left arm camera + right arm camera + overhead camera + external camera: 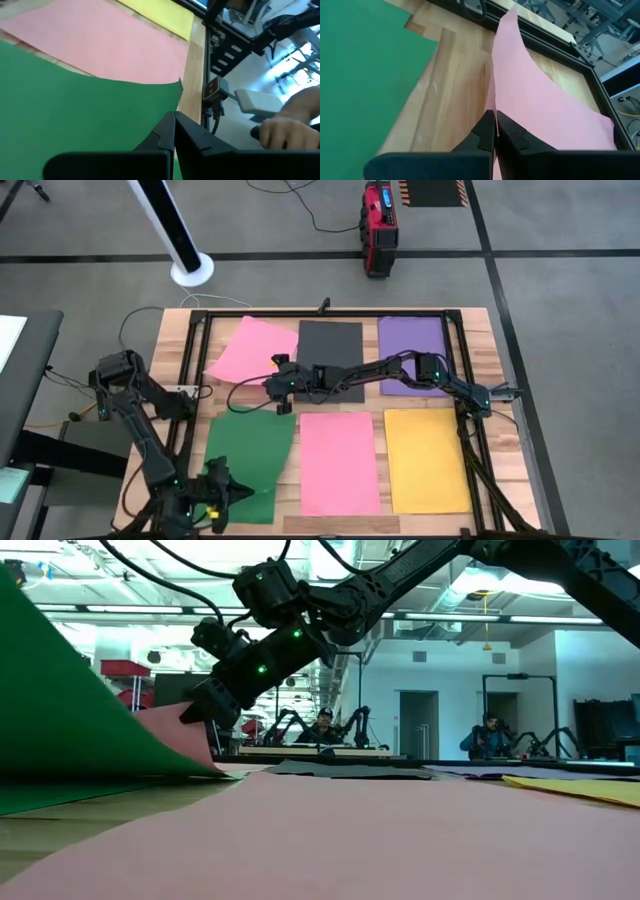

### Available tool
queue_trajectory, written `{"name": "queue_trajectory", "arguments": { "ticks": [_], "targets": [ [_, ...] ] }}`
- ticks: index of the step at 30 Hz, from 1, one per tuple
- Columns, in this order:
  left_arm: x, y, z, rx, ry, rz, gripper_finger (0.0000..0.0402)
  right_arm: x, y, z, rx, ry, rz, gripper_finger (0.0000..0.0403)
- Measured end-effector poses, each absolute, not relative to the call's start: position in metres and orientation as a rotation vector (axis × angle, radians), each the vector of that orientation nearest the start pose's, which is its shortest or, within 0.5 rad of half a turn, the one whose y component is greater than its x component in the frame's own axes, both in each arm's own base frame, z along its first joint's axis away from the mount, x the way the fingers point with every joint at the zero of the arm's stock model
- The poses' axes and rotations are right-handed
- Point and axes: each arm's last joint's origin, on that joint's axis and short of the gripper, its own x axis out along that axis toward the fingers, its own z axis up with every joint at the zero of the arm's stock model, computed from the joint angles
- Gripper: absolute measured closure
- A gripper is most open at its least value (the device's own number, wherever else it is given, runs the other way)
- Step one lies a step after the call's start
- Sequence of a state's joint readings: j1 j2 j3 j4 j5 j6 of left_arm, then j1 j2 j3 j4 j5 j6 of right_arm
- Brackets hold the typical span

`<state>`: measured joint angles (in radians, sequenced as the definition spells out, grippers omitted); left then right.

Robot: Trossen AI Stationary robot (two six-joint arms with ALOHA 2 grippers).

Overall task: Organize paper
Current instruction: Stack the top green paper on the other green paper

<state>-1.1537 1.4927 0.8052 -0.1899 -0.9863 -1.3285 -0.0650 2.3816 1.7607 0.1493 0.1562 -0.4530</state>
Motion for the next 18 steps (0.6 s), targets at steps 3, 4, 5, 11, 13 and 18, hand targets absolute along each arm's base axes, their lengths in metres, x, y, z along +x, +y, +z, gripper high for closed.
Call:
{"name": "queue_trajectory", "arguments": {
  "ticks": [3,4,5,11,13,18],
  "targets": [
    [0.133,-0.255,0.193,-0.536,0.43,0.16,0.0401,0.53,-0.039,0.148,-0.463,0.513,-0.106,0.0403],
    [0.132,-0.258,0.193,-0.531,0.435,0.169,0.0401,0.53,-0.039,0.148,-0.463,0.513,-0.105,0.0403],
    [0.133,-0.261,0.193,-0.523,0.441,0.179,0.0401,0.53,-0.038,0.148,-0.464,0.513,-0.104,0.0403],
    [0.136,-0.277,0.2,-0.475,0.443,0.244,0.0401,0.53,-0.032,0.147,-0.467,0.522,-0.089,0.0403],
    [0.136,-0.283,0.2,-0.479,0.433,0.253,0.0401,0.53,-0.031,0.146,-0.467,0.525,-0.087,0.0403],
    [0.139,-0.294,0.196,-0.495,0.415,0.273,0.0401,0.53,-0.029,0.146,-0.469,0.524,-0.083,0.0403]
  ]
}}
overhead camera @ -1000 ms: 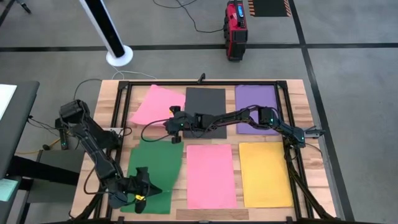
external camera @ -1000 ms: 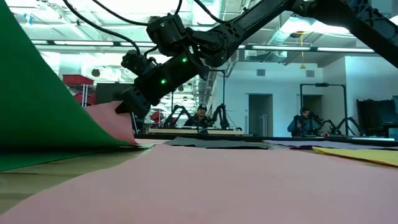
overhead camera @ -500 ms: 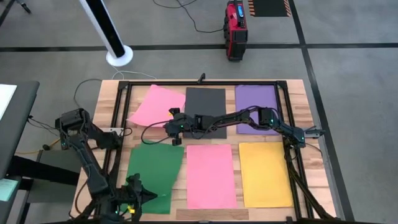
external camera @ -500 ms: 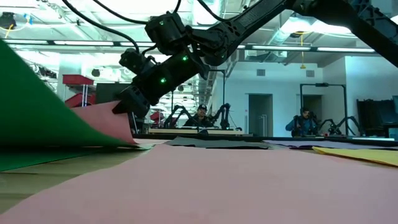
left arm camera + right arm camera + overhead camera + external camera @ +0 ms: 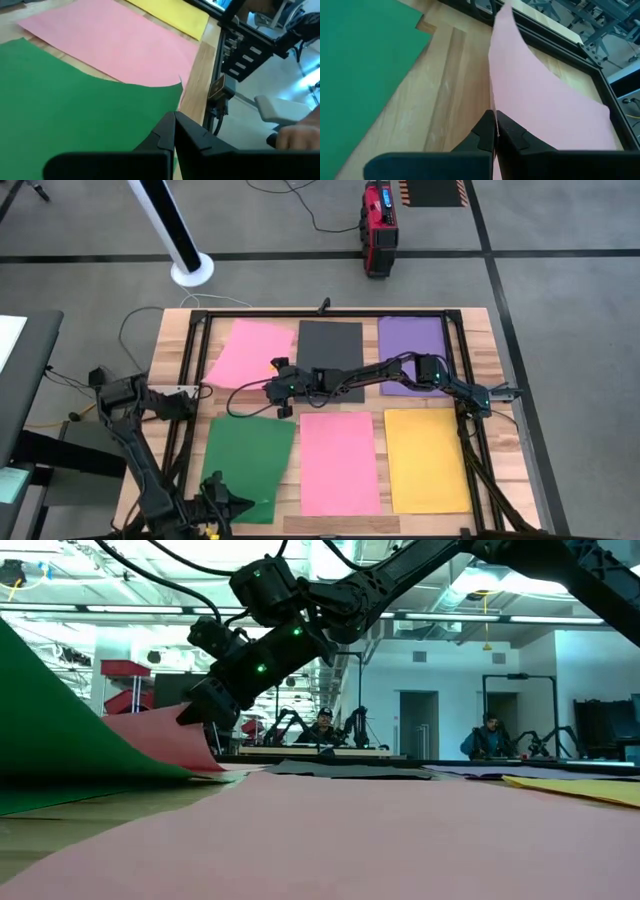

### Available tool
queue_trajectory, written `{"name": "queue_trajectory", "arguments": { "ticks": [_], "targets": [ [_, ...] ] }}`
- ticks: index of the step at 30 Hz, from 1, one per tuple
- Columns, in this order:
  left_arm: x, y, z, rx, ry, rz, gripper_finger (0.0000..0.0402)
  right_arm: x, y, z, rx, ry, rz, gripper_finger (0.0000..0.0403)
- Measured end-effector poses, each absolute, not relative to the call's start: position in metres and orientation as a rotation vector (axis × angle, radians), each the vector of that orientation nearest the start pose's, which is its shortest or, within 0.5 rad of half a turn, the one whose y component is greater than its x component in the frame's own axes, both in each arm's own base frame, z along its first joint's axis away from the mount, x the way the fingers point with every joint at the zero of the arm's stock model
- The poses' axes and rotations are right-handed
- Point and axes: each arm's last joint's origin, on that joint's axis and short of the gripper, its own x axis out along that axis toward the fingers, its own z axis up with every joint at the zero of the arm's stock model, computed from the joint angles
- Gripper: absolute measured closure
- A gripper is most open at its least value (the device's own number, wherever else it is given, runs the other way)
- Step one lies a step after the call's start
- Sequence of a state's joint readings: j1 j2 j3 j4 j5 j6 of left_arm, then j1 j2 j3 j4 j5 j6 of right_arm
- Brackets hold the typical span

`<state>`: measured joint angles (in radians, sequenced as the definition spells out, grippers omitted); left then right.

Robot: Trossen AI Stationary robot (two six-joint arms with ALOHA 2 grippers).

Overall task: Organize paper
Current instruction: Stack the top green paper on the other green paper, then stack the top pink paper on the other pink paper

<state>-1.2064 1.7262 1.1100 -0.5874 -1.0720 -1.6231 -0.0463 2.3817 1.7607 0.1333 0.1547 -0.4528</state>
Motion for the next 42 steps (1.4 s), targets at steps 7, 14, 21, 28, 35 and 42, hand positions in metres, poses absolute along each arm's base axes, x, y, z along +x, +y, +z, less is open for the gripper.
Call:
{"name": "queue_trajectory", "arguments": {
  "ticks": [7,14,21,28,35,42],
  "targets": [
    [0.138,-0.3,0.193,-0.517,0.352,0.292,0.0401,0.53,-0.029,0.146,-0.469,0.53,-0.081,0.0403],
    [0.135,-0.297,0.191,-0.515,0.311,0.316,0.0401,0.53,-0.028,0.146,-0.469,0.531,-0.08,0.0403],
    [0.141,-0.291,0.18,-0.482,0.472,0.34,0.04,0.53,-0.026,0.146,-0.471,0.531,-0.076,0.0403],
    [0.143,-0.291,0.178,-0.48,0.592,0.328,0.0377,0.53,-0.025,0.146,-0.472,0.532,-0.075,0.0403],
    [0.143,-0.292,0.177,-0.486,0.614,0.323,0.0328,0.53,-0.025,0.146,-0.472,0.531,-0.075,0.0403],
    [0.144,-0.28,0.174,-0.419,0.689,0.39,0.0374,0.53,-0.025,0.146,-0.472,0.529,-0.074,0.0403]
  ]
}}
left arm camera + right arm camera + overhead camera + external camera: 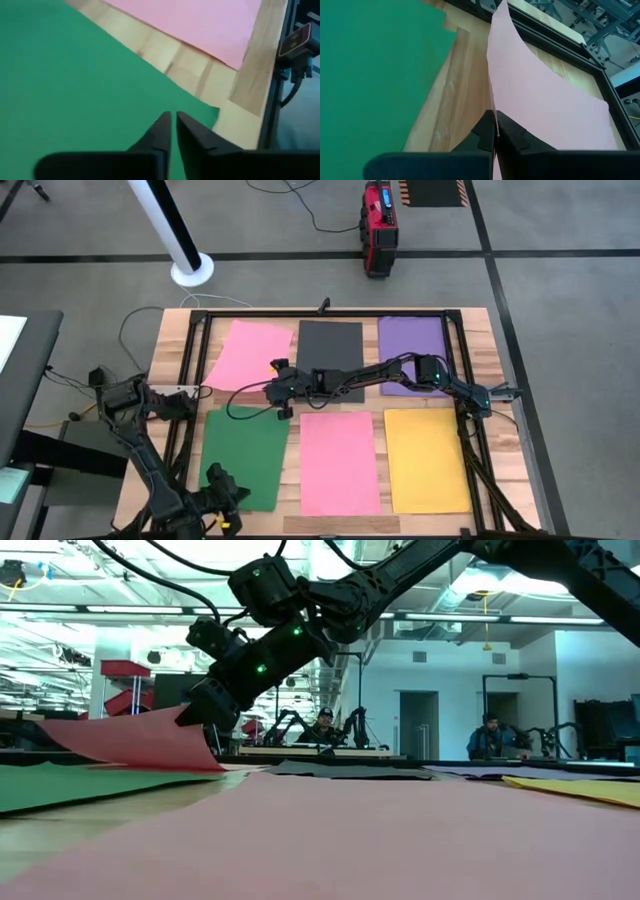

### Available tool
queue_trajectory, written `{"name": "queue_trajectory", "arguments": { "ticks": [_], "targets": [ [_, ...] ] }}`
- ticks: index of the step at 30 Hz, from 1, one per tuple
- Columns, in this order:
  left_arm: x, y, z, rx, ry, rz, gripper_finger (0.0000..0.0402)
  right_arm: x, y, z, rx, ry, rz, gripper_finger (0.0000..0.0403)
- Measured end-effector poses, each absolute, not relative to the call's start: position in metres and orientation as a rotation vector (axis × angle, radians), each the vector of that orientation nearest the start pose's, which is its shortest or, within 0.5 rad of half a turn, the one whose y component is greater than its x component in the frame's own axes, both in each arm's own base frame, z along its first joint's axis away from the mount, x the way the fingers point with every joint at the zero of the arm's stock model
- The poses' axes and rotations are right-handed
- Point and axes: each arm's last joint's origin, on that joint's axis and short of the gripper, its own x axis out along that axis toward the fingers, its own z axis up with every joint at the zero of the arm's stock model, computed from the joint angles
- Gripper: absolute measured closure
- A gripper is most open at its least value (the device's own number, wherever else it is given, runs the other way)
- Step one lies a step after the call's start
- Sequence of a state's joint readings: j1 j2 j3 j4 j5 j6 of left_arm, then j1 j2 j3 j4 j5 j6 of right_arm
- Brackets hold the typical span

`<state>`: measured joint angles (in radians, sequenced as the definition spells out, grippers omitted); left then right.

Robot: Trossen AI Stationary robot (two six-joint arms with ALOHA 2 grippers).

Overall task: Organize paper
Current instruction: Stack the top pink paper on the other pink paper

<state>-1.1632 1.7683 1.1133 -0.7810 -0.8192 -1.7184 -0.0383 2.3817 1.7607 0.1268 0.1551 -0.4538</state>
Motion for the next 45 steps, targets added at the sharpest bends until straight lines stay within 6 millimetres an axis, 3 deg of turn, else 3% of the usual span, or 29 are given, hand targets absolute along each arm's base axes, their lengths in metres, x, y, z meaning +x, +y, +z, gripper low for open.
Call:
{"name": "queue_trajectory", "arguments": {
  "ticks": [5,15,23,36,45],
  "targets": [
    [0.129,-0.277,0.174,-0.376,0.616,0.414,0.0399,0.528,-0.02,0.157,-0.474,0.521,-0.067,0.0403],
    [0.105,-0.261,0.161,-0.35,0.445,0.437,0.0401,0.509,-0.002,0.217,-0.483,0.524,-0.08,0.0403],
    [0.093,-0.245,0.175,-0.215,0.418,0.456,0.0401,0.484,0.01,0.275,-0.489,0.502,-0.173,0.0403],
    [0.086,-0.225,0.2,-0.036,0.314,0.432,0.0401,0.422,0.04,0.367,-0.43,0.411,-0.305,0.0403],
    [0.087,-0.224,0.203,-0.003,0.246,0.396,0.0401,0.372,0.062,0.402,-0.23,0.415,-0.351,0.0403]
  ]
}}
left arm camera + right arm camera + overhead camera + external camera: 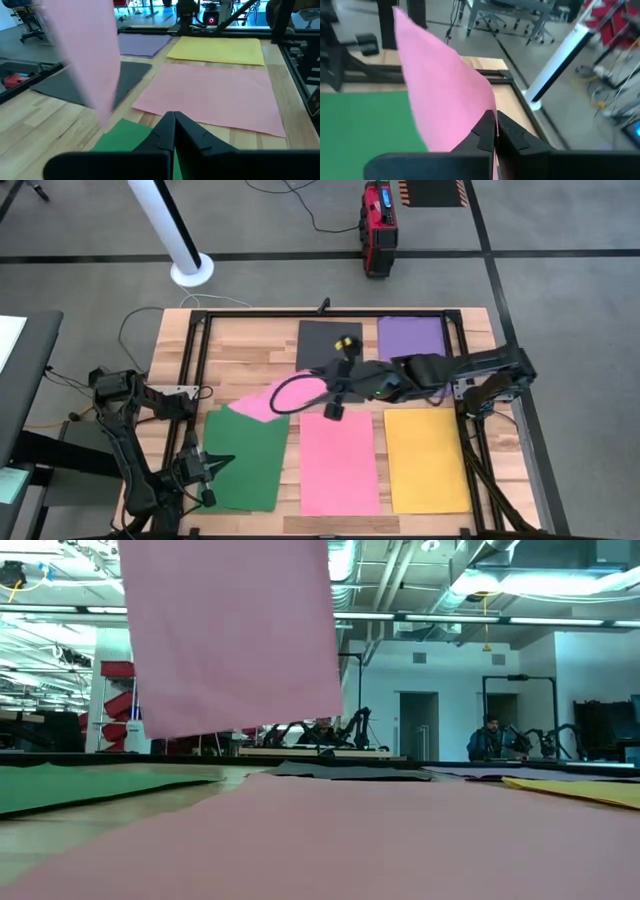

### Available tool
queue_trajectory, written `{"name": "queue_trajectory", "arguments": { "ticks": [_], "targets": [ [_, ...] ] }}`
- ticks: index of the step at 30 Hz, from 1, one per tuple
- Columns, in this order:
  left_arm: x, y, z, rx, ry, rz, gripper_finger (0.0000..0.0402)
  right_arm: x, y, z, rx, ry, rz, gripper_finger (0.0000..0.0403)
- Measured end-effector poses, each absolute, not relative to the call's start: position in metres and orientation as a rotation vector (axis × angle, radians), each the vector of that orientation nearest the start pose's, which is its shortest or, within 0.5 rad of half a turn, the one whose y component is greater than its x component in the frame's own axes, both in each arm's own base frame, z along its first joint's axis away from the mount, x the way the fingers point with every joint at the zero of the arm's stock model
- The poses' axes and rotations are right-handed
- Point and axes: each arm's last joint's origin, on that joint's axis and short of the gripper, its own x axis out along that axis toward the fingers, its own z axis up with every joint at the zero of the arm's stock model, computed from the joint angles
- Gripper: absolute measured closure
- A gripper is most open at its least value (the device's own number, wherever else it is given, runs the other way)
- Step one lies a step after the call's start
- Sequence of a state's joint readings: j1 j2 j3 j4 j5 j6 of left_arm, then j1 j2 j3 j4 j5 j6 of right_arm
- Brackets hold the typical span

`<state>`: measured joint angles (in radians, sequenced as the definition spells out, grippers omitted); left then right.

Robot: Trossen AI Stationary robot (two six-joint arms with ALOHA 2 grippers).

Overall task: Organize paper
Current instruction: Stack the top pink paper on the other pink paper

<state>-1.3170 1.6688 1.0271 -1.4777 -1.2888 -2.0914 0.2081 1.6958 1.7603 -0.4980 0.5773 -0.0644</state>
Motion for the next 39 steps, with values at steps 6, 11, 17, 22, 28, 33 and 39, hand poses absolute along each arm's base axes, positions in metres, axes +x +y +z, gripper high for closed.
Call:
{"name": "queue_trajectory", "arguments": {
  "ticks": [6,11,17,22,28,33,39],
  "targets": [
    [0.087,-0.224,0.204,0.005,0.233,0.39,0.0401,0.34,0.08,0.415,-0.06,0.435,-0.329,0.0403],
    [0.088,-0.223,0.204,0.011,0.22,0.388,0.0401,0.319,0.097,0.421,0.066,0.449,-0.3,0.0403],
    [0.089,-0.222,0.205,0.02,0.216,0.391,0.0401,0.306,0.118,0.421,0.224,0.463,-0.26,0.0403],
    [0.089,-0.222,0.205,0.025,0.216,0.391,0.0401,0.299,0.133,0.419,0.345,0.491,-0.222,0.0403],
    [0.089,-0.222,0.205,0.026,0.216,0.391,0.0401,0.292,0.147,0.417,0.488,0.518,-0.198,0.0403],
    [0.089,-0.222,0.205,0.029,0.217,0.392,0.0401,0.287,0.157,0.417,0.602,0.56,-0.137,0.0403],
    [0.089,-0.221,0.205,0.066,0.238,0.395,0.0401,0.281,0.173,0.421,0.651,0.537,-0.073,0.0403]
  ]
}}
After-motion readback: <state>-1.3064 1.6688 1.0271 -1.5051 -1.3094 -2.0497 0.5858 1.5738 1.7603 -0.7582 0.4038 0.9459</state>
